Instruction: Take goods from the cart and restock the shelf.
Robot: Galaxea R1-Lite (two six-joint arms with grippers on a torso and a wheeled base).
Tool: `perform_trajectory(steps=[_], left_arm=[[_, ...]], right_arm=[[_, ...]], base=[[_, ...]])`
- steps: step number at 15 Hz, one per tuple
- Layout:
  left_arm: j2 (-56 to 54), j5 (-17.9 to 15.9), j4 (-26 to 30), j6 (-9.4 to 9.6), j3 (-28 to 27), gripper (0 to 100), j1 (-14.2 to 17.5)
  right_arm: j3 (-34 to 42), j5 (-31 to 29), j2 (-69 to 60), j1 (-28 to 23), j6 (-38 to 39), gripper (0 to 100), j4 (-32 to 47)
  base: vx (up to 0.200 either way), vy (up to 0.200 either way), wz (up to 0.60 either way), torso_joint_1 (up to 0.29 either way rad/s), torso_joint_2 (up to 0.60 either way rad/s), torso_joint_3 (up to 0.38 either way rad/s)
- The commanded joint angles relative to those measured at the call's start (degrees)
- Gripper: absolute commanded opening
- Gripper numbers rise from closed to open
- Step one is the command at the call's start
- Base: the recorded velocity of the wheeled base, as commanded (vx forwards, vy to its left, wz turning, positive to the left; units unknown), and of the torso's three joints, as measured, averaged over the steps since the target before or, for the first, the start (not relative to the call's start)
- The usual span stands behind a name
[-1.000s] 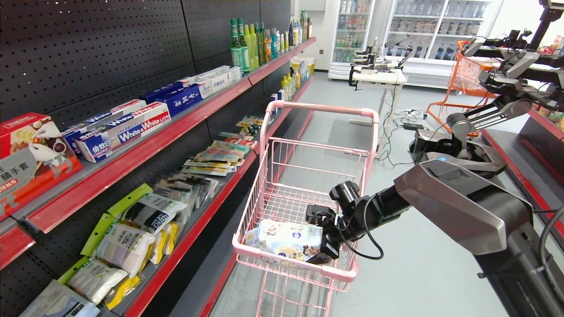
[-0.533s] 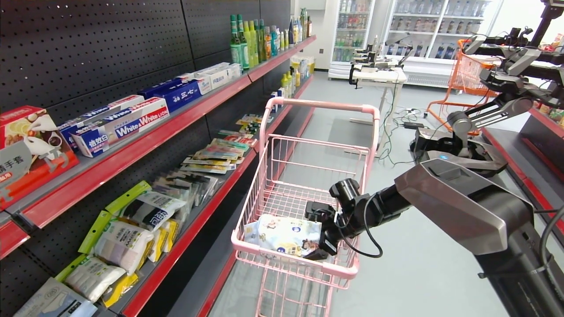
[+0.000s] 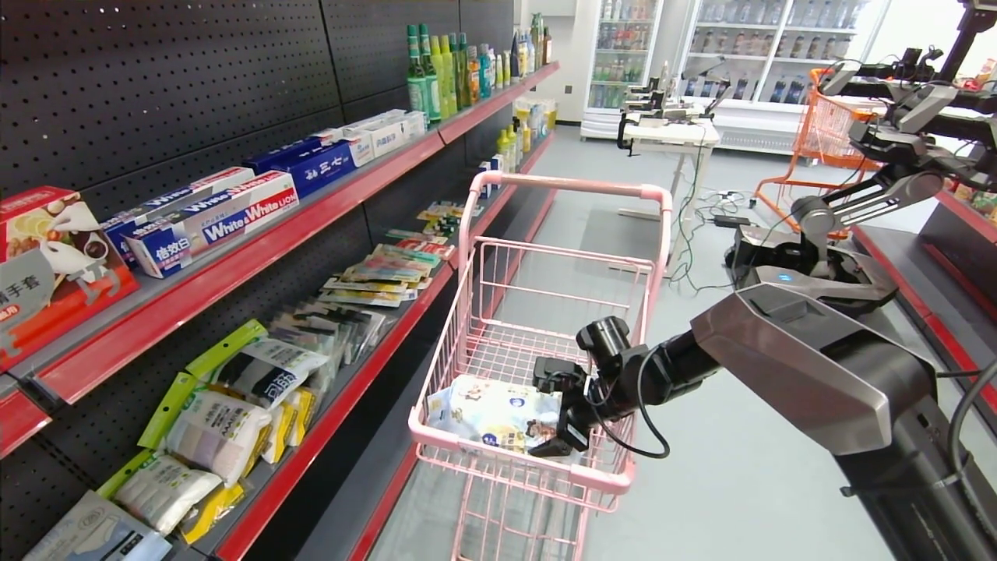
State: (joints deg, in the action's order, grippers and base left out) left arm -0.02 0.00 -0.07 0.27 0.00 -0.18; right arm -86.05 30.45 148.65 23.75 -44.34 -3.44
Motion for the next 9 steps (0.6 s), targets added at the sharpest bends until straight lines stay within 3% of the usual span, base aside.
perform_trajectory(steps=[1, 5, 9], left_arm=[[0.0, 0.0, 0.0, 0.0, 0.0, 100, 0.0], [0.0, 0.0, 0.0, 0.0, 0.0, 100, 0.0], [0.0, 0.0, 0.0, 0.0, 0.0, 100, 0.0]], right_arm=[[0.4, -0.1, 0.3, -0.1, 0.0, 0, 0.2], [0.4, -0.4, -0.8, -0.6, 1.4, 0, -0.3], [1.6, -0.4, -6.0, -1.9, 10.1, 0, -0.4]], base=[[0.0, 0.0, 0.0, 0.0, 0.0, 0.0], [0.0, 0.0, 0.0, 0.0, 0.0, 0.0], [0.0, 0.0, 0.0, 0.0, 0.0, 0.0]])
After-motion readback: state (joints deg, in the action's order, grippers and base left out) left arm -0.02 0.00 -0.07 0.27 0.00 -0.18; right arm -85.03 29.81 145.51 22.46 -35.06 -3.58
